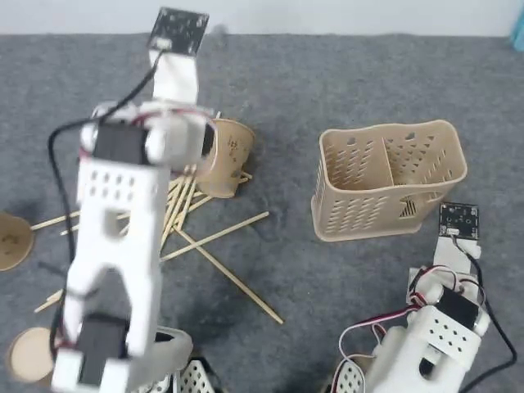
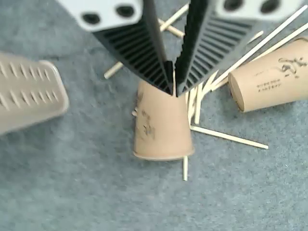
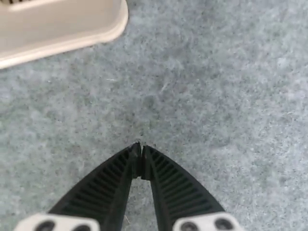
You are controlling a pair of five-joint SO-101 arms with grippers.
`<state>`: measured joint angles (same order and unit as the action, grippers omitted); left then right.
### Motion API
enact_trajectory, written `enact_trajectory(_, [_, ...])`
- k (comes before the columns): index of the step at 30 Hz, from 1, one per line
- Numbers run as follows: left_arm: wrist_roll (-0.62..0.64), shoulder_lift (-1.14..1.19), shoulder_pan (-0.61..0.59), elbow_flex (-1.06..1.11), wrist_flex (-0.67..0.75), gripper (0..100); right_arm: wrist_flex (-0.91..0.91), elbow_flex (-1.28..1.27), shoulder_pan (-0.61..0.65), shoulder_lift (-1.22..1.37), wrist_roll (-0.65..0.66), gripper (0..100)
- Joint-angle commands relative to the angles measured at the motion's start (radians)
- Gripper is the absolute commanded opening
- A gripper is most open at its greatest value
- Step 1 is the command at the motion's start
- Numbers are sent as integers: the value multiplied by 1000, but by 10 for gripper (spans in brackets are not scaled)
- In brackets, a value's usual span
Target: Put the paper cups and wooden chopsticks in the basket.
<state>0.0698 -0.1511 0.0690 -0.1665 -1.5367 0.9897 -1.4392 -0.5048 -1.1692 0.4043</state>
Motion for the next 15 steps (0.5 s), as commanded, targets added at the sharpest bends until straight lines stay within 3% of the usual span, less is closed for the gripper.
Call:
enact_trajectory(1, [-3,143,-9,-156,63,14,-16,5,12,-19,-8,8])
enact_trajectory(9, [-2,588,-11,-576,78,14,-18,5,12,-19,-8,8])
enact_trajectory(15, [-2,933,-11,-958,-34,14,-18,5,25,-19,-8,8])
